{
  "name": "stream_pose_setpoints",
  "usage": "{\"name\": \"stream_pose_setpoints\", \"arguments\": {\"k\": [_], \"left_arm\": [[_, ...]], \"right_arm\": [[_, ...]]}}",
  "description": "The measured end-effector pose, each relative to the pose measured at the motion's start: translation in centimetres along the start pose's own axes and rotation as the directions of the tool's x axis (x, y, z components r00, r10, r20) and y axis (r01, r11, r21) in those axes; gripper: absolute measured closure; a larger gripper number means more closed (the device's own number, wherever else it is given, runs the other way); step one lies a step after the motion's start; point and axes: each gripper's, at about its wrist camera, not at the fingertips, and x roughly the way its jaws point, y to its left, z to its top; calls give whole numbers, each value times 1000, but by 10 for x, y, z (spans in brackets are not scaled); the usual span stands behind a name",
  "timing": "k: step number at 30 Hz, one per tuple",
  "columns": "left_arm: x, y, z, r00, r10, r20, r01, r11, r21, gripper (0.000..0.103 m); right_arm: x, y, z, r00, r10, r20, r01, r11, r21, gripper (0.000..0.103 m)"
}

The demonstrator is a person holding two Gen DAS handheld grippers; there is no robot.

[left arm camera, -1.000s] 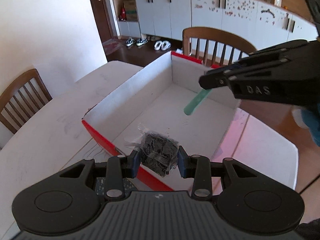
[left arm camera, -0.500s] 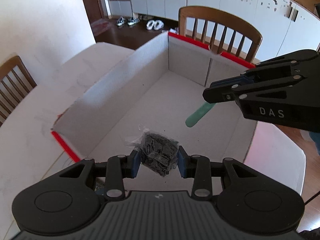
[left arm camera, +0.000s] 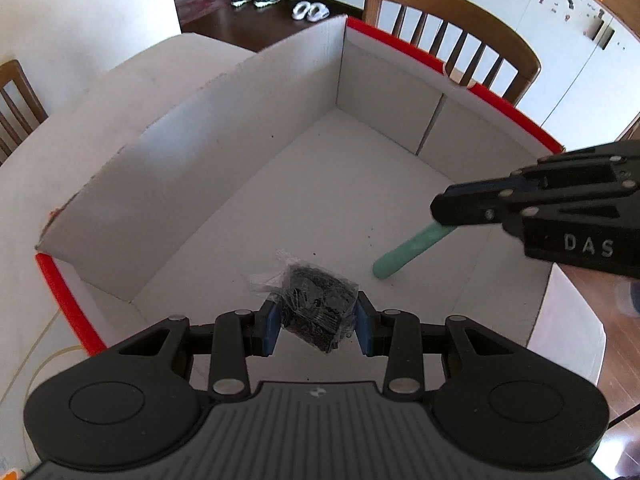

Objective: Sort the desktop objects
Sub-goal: 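Open the right tool to drop the toothbrush while the left tool releases the seaweed packet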

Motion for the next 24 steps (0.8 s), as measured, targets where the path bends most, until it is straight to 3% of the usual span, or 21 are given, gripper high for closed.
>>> {"name": "stream_pose_setpoints", "arguments": {"k": [7,9,24], "left_arm": [[11,-6,0,999,9,-49,-7,999,48,67],[13,-6,0,998,11,-59,-8,999,51,67],[27,-7,8,992,9,-127,-2,998,57,61]], "right_arm": [[9,18,0,992,-128,-14,123,978,-166,90],[11,19,-1,988,-153,-14,147,970,-192,82],[8,18,-2,993,-116,-18,110,975,-195,52]]}}
